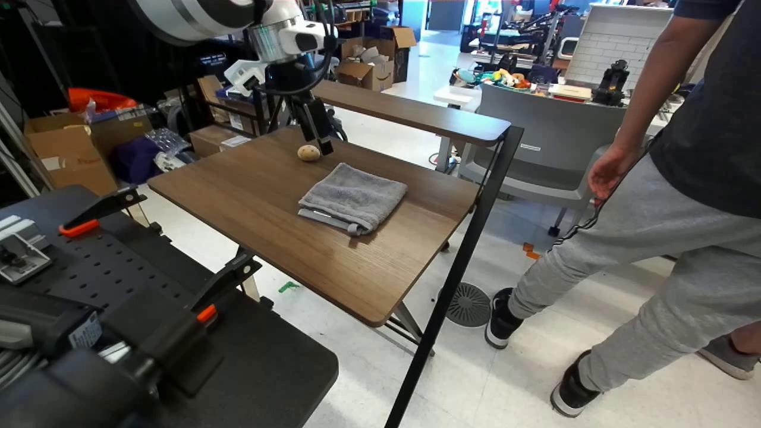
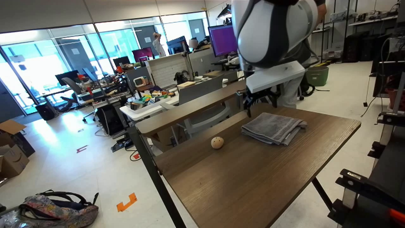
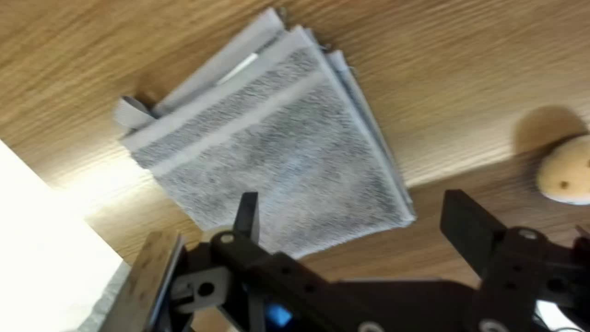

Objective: Move the cookie backwards, wipe the tabletop with the grey towel

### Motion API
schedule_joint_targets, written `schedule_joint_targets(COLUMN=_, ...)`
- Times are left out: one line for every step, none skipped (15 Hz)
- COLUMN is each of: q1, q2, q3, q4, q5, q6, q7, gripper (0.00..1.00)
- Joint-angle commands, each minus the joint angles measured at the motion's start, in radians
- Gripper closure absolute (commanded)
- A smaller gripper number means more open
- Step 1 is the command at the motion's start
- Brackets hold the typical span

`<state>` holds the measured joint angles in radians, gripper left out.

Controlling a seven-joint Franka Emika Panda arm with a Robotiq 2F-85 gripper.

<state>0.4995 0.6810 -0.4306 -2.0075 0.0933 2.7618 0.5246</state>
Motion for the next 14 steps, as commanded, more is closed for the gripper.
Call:
schedule_joint_targets(q1=-0.124, q2=-0.024, q3=0.056, q4=-0.051, q5=-0.052, q6=-0.023, q7=-0.009, gripper=0.00)
schedule_joint_targets(q1=-0.144, q2=-0.004, q3=0.061, q4=-0.051, q5=-0.058, q6=-0.012, q7=-0.002, gripper=0.00)
schedule_joint_targets(q1=-0.167, q2=0.018, q3=0.074, q4=-0.047, q5=-0.056, q6=0.003, q7=0.003, gripper=0.00)
schedule_joint_targets(q1=-0.171, q2=0.038, q3=0.068, q4=-0.047, q5=-0.052, q6=0.028, q7=0.033, gripper=0.00)
schedule_joint_targets(q1=-0.195, q2=0.057, q3=0.085, q4=-0.038, q5=-0.031, q6=0.042, q7=0.042, gripper=0.00)
schedule_joint_targets(q1=-0.201, q2=0.069, q3=0.087, q4=-0.033, q5=-0.015, q6=0.066, q7=0.067, gripper=0.00)
schedule_joint_targets(q1=-0.210, q2=0.077, q3=0.093, q4=-0.030, q5=-0.002, q6=0.095, q7=0.086, gripper=0.00)
schedule_joint_targets(q1=-0.214, q2=0.085, q3=0.094, q4=-0.023, q5=0.004, q6=0.114, q7=0.104, gripper=0.00)
schedule_joint_targets(q1=-0.213, q2=0.096, q3=0.088, q4=-0.016, q5=0.007, q6=0.140, q7=0.126, gripper=0.00)
schedule_joint_targets(q1=-0.210, q2=0.112, q3=0.079, q4=-0.003, q5=0.009, q6=0.158, q7=0.146, gripper=0.00)
schedule_joint_targets(q1=-0.202, q2=0.124, q3=0.066, q4=0.006, q5=0.008, q6=0.172, q7=0.165, gripper=0.00)
schedule_joint_targets(q1=-0.200, q2=0.138, q3=0.059, q4=0.020, q5=0.011, q6=0.184, q7=0.182, gripper=0.00)
schedule_joint_targets(q1=-0.196, q2=0.149, q3=0.052, q4=0.031, q5=0.012, q6=0.189, q7=0.198, gripper=0.00)
schedule_joint_targets(q1=-0.193, q2=0.162, q3=0.048, q4=0.046, q5=0.012, q6=0.191, q7=0.211, gripper=0.00)
